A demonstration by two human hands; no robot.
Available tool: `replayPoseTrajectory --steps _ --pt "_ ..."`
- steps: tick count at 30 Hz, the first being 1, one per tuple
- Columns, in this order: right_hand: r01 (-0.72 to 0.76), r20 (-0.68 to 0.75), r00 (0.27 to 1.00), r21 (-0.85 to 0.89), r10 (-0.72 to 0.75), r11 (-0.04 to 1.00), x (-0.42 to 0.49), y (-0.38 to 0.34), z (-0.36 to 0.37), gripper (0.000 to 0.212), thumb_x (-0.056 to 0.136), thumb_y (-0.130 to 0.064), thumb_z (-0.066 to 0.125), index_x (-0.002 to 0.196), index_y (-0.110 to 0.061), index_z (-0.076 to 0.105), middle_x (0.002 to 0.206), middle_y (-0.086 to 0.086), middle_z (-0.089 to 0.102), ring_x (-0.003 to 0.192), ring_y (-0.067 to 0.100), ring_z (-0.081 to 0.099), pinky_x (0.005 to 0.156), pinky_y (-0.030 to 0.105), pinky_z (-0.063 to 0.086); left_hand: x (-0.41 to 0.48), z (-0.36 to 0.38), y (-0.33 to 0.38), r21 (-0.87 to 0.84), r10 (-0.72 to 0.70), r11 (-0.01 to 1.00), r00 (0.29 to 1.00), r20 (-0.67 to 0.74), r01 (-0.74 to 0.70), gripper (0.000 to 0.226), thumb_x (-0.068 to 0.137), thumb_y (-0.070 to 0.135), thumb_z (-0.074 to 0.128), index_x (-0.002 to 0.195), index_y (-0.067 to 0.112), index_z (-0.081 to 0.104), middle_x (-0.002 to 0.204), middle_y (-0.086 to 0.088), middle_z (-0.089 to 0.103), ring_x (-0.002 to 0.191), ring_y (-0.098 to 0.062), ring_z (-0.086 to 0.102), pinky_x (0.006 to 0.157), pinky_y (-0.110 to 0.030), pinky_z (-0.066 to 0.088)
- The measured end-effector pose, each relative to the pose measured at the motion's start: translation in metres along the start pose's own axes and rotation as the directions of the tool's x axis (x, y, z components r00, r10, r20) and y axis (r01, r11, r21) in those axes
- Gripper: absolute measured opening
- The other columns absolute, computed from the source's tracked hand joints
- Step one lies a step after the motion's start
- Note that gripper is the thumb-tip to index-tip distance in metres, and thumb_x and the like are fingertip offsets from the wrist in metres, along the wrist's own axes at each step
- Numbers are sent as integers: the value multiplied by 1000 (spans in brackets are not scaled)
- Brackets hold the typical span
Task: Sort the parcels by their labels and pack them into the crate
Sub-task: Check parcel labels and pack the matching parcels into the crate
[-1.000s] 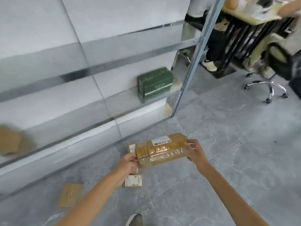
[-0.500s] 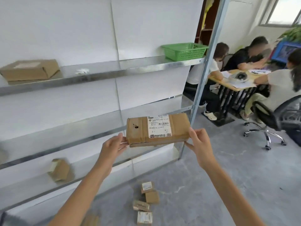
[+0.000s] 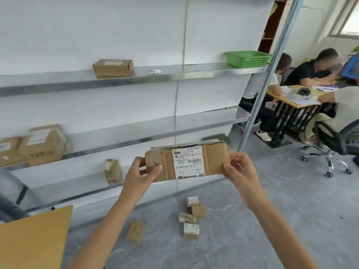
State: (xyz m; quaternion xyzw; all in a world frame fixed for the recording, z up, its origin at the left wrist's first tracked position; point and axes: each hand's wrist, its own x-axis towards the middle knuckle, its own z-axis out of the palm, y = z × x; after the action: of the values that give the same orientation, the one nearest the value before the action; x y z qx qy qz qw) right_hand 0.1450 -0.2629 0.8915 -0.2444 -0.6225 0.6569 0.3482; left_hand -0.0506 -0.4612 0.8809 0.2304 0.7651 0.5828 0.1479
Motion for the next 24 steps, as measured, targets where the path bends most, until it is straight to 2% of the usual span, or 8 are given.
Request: replayPoseTrajectory --steps 2,4,7,11,16,19,24 --pt "-6 3 1000 -22 6 1000 -25 3 17 15 89 -5 59 100 -12 52 97 1 55 93 15 56 88 43 50 -19 -19 -5 -27 -13 1000 1000 -8 12 29 77 38 72 94 27 50 100 15 62 97 0 59 71 -19 45" --pt "-22 -5 1000 -17 22 1000 -48 6 30 13 90 -7 59 100 -12 51 97 4 54 90 13 58 85 39 54 -39 -35 -8 -46 -14 999 1000 -13 13 32 78 35 72 97 23 50 100 14 61 97 -1 59 68 -14 45" --pt "-53 -17 998 -1 53 999 -78 7 41 13 91 -8 58 101 -11 51 93 5 54 88 15 59 80 33 58 -74 -58 -11 -13 -17 1000 999 -34 17 29 77 42 71 93 29 51 93 18 62 87 7 60 58 -8 44" --pt "-74 22 997 -45 75 996 -115 8 42 18 90 -12 60 105 -7 49 91 4 54 91 18 60 81 38 57 -123 -74 -16 26 -52 998 995 -87 54 28 76 51 68 91 33 52 94 17 63 88 2 59 65 -17 42" --pt "-71 74 994 -148 82 986 -162 9 34 22 90 -18 61 105 -7 49 97 10 58 95 24 62 78 40 59 -193 -75 -21 49 -151 986 972 -179 162 27 80 47 64 92 25 52 95 8 62 84 -7 59 62 -21 40" --pt "-98 95 989 -183 117 978 -191 11 33 17 90 -20 62 101 -14 51 97 10 60 91 22 64 75 39 59 -235 -80 -25 80 -187 975 961 -205 207 32 83 45 62 95 18 51 93 6 61 80 -6 57 59 -20 38" --pt "-130 148 977 -173 156 976 -248 17 46 13 88 -20 65 91 -21 52 91 6 60 86 18 64 70 34 60 -298 -109 -36 104 -231 961 949 -213 257 32 87 44 58 98 17 48 96 4 60 80 -3 57 57 -17 38"
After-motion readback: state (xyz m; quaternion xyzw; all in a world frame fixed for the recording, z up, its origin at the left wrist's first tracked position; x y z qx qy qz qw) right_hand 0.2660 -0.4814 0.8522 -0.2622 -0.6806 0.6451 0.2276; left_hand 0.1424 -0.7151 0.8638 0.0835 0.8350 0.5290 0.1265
